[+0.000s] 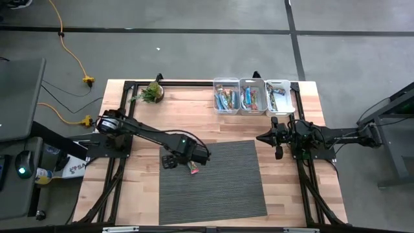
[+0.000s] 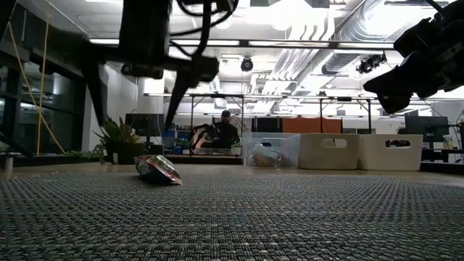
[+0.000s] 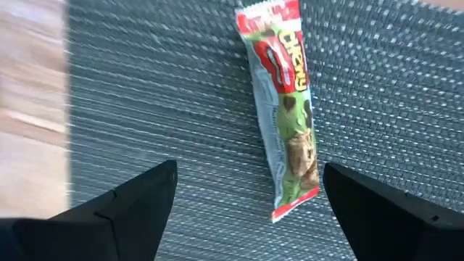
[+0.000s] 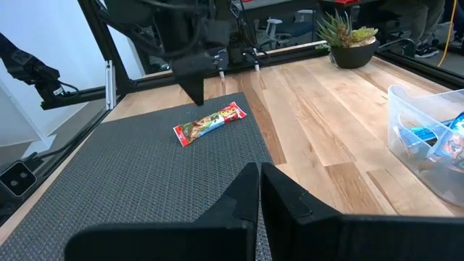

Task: Pick and place Granola Bars by type
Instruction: Put the red granola bar into the gray bin

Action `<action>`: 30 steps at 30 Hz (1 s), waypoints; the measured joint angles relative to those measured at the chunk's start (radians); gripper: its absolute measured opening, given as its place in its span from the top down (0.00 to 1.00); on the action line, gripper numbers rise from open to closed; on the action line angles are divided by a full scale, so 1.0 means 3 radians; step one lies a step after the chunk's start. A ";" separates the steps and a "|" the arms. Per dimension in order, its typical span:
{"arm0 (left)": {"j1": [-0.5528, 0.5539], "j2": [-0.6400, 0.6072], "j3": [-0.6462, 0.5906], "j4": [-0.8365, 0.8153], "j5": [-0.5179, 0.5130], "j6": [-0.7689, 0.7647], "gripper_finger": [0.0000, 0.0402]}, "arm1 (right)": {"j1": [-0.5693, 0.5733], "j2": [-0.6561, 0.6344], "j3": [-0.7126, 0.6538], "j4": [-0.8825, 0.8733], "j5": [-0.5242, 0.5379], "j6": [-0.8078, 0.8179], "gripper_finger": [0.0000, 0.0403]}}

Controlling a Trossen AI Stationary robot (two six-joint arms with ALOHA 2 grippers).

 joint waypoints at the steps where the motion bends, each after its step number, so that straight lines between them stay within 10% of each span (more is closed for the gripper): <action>1: 0.0015 0.0000 -0.0060 0.0107 0.0034 -0.0017 0.15 | -0.0001 0.0000 0.0000 0.0000 0.0000 0.0000 1.00; 9: 0.0271 0.0000 -0.0377 0.0915 0.0156 -0.0029 0.15 | 0.0000 0.0000 0.0000 -0.0001 0.0000 0.0000 1.00; 30: 0.0430 0.0000 -0.0465 0.0672 0.0146 -0.0163 0.15 | 0.0000 0.0000 0.0000 -0.0001 0.0000 0.0000 1.00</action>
